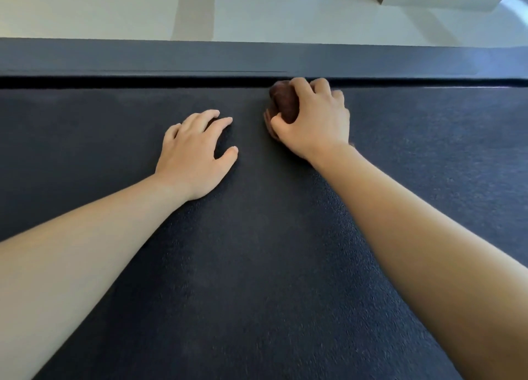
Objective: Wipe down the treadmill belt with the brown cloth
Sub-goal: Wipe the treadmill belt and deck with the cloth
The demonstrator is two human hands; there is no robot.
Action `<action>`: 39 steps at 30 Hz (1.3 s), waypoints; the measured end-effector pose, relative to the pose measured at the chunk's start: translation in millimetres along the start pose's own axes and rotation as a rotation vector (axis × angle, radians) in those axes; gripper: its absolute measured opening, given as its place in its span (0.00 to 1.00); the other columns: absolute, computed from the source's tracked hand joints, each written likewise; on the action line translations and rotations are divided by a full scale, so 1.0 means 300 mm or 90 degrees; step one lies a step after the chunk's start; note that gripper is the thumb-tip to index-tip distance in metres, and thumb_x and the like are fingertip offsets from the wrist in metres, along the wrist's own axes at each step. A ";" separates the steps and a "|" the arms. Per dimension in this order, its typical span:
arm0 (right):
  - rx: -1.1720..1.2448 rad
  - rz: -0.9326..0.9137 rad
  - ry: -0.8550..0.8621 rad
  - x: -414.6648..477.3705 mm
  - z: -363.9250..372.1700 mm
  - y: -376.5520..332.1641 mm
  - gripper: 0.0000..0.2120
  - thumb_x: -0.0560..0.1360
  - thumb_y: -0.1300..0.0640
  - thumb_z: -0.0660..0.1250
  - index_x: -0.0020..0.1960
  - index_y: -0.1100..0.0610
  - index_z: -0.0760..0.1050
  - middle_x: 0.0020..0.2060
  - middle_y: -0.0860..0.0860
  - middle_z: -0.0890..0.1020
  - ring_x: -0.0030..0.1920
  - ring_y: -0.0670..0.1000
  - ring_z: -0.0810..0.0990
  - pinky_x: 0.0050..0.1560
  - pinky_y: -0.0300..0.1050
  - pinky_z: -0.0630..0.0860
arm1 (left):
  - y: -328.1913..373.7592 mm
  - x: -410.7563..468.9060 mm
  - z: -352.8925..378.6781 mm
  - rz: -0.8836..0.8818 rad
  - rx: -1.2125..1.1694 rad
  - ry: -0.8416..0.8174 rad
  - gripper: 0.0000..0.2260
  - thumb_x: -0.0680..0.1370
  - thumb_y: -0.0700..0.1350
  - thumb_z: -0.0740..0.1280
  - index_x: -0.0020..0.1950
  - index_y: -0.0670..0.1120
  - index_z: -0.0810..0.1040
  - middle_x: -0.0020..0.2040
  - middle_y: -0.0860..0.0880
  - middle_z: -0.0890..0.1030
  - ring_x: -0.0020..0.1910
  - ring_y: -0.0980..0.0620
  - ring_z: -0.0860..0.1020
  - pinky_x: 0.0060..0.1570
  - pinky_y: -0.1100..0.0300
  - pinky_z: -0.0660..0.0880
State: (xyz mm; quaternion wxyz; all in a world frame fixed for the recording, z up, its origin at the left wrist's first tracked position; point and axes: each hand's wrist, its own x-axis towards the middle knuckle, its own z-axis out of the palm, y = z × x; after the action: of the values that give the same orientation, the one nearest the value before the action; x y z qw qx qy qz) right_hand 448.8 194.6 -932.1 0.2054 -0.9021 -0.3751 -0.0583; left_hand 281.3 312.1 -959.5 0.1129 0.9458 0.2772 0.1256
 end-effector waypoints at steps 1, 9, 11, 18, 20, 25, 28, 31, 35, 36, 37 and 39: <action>-0.001 -0.003 -0.005 -0.039 -0.009 -0.012 0.28 0.70 0.36 0.62 0.65 0.48 0.68 0.60 0.54 0.72 0.57 0.62 0.70 0.53 0.56 0.71 | 0.005 -0.001 -0.004 -0.004 -0.001 -0.005 0.23 0.77 0.56 0.58 0.72 0.53 0.64 0.74 0.52 0.62 0.74 0.51 0.56 0.71 0.49 0.52; 0.001 -0.066 -0.025 -0.390 -0.069 -0.112 0.27 0.70 0.38 0.62 0.65 0.47 0.68 0.63 0.53 0.71 0.59 0.62 0.69 0.54 0.59 0.72 | -0.002 -0.115 -0.060 0.019 -0.010 -0.053 0.23 0.79 0.53 0.57 0.74 0.50 0.63 0.75 0.47 0.61 0.74 0.47 0.57 0.72 0.48 0.54; -0.002 -0.072 -0.033 -0.409 -0.072 -0.127 0.26 0.70 0.38 0.62 0.65 0.47 0.68 0.63 0.52 0.71 0.61 0.62 0.69 0.55 0.59 0.71 | -0.037 -0.146 -0.077 0.040 0.000 -0.070 0.23 0.80 0.53 0.57 0.74 0.51 0.63 0.75 0.48 0.60 0.74 0.48 0.57 0.72 0.49 0.55; 0.035 -0.060 0.006 -0.296 -0.023 -0.150 0.27 0.68 0.36 0.58 0.64 0.47 0.71 0.62 0.51 0.73 0.60 0.61 0.70 0.54 0.58 0.73 | -0.168 -0.072 -0.109 0.069 0.003 -0.103 0.22 0.79 0.54 0.57 0.73 0.56 0.62 0.75 0.51 0.60 0.75 0.49 0.55 0.72 0.47 0.52; 0.042 -0.052 0.023 -0.235 0.003 -0.159 0.28 0.68 0.37 0.57 0.64 0.47 0.71 0.61 0.51 0.73 0.60 0.61 0.71 0.53 0.58 0.73 | -0.185 -0.044 -0.102 0.053 -0.008 -0.091 0.23 0.79 0.54 0.57 0.74 0.55 0.61 0.76 0.51 0.59 0.75 0.50 0.55 0.72 0.49 0.51; 0.034 -0.029 0.031 -0.059 0.066 -0.172 0.27 0.68 0.39 0.61 0.64 0.48 0.71 0.61 0.52 0.74 0.59 0.62 0.71 0.51 0.58 0.73 | -0.197 -0.030 -0.087 0.058 -0.004 -0.057 0.23 0.78 0.55 0.57 0.73 0.55 0.63 0.75 0.52 0.61 0.74 0.51 0.57 0.72 0.50 0.54; 0.026 -0.025 0.026 0.036 0.091 -0.178 0.27 0.68 0.38 0.61 0.64 0.48 0.71 0.61 0.53 0.74 0.59 0.62 0.71 0.51 0.57 0.73 | -0.199 -0.030 -0.084 0.052 -0.010 -0.068 0.24 0.77 0.55 0.56 0.73 0.55 0.62 0.75 0.53 0.60 0.74 0.52 0.56 0.72 0.50 0.53; 0.026 -0.019 0.013 0.115 0.111 -0.188 0.26 0.69 0.39 0.62 0.64 0.48 0.71 0.61 0.53 0.73 0.59 0.62 0.71 0.52 0.57 0.72 | -0.200 -0.029 -0.085 0.050 -0.021 -0.072 0.23 0.78 0.54 0.58 0.73 0.56 0.62 0.75 0.53 0.60 0.74 0.53 0.56 0.73 0.51 0.51; 0.021 -0.012 0.018 0.142 0.125 -0.197 0.26 0.68 0.39 0.62 0.64 0.48 0.70 0.61 0.54 0.73 0.58 0.62 0.71 0.52 0.57 0.72 | -0.202 -0.028 -0.088 0.049 -0.033 -0.074 0.23 0.78 0.55 0.57 0.73 0.56 0.62 0.75 0.54 0.60 0.74 0.54 0.55 0.73 0.52 0.50; 0.020 -0.011 0.020 0.136 0.124 -0.197 0.26 0.68 0.39 0.62 0.64 0.48 0.70 0.61 0.54 0.73 0.58 0.62 0.71 0.53 0.57 0.71 | -0.202 -0.027 -0.088 0.051 -0.034 -0.072 0.23 0.78 0.55 0.57 0.73 0.56 0.62 0.75 0.54 0.60 0.74 0.54 0.55 0.73 0.52 0.50; 0.020 -0.009 0.020 0.127 0.122 -0.196 0.27 0.69 0.39 0.62 0.65 0.48 0.70 0.61 0.54 0.73 0.58 0.62 0.71 0.53 0.57 0.71 | -0.200 -0.025 -0.088 0.052 -0.036 -0.070 0.23 0.78 0.54 0.57 0.73 0.56 0.63 0.75 0.54 0.60 0.74 0.54 0.55 0.73 0.52 0.51; 0.016 -0.006 0.014 0.099 0.112 -0.198 0.27 0.69 0.38 0.63 0.65 0.47 0.69 0.61 0.53 0.72 0.58 0.62 0.70 0.54 0.57 0.71 | -0.199 -0.026 -0.085 0.053 -0.039 -0.060 0.22 0.77 0.54 0.58 0.72 0.56 0.63 0.74 0.54 0.61 0.74 0.54 0.56 0.72 0.52 0.51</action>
State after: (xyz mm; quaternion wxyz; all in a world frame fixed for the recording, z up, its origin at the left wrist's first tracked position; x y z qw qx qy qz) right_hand 426.5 265.6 -935.4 0.2204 -0.8969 -0.3779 -0.0648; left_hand 237.9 360.4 -953.8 0.1497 0.9576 0.2278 0.0937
